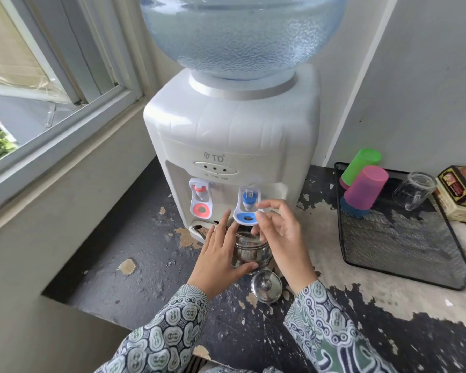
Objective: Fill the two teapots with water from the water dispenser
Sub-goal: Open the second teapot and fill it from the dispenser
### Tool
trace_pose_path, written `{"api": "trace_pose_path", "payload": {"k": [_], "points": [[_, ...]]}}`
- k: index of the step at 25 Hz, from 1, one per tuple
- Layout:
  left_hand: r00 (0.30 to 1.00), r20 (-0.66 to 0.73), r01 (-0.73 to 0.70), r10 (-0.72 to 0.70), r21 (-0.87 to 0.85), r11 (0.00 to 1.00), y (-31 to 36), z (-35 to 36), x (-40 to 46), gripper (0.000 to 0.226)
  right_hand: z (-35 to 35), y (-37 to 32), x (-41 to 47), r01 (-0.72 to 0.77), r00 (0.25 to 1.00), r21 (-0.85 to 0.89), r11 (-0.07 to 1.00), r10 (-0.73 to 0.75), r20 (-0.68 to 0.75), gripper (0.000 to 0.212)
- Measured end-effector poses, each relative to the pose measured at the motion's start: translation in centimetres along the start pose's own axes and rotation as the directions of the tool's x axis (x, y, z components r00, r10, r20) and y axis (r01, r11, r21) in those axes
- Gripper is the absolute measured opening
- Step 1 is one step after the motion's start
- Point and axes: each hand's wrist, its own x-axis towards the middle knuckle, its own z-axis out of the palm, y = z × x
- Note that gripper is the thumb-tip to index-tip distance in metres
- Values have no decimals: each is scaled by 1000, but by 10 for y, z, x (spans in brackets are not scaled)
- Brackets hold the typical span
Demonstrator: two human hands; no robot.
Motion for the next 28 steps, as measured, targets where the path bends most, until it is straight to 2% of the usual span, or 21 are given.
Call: {"api": "trace_pose_path", "payload": {"k": [5, 7, 12, 16, 21, 25, 26, 28], "points": [[1000, -1, -1, 1, -9, 1000, 1, -1, 1, 98, -1, 4, 3, -68, 997, -8, 998, 68, -47, 7], [1000, 1, -7, 7, -4, 1000, 0, -1, 0, 99, 0, 9, 2, -86, 993, -43, 995, 82, -82, 9], [1000, -14, -8, 8, -25, 1000, 0, 0, -1, 98, -1, 35, -4, -80, 992, -247, 966, 52, -115, 14], [1000, -22, -16, 15, -29, 999, 0, -1, -2, 97, 2, 41, -5, -38, 994, -342, 939, 1, -109, 17], [1000, -19, -10, 10, -30, 1000, -1, -1, 0, 97, 1, 42, 5, 11, 999, -585, 811, -33, -26, 14], [1000, -10, 3, -3, -19, 1000, -2, -2, -1, 98, -4, 40, 11, 19, 996, -714, 700, 48, 74, 4], [1000, -13, 4, -4, -25, 1000, -2, -2, -1, 98, -7, 41, 8, 11, 997, -707, 707, 50, 65, 5], [1000, -21, 5, -6, -42, 999, 0, -4, 0, 97, -10, 45, -1, -57, 998, -632, 773, 19, -66, 8]]}}
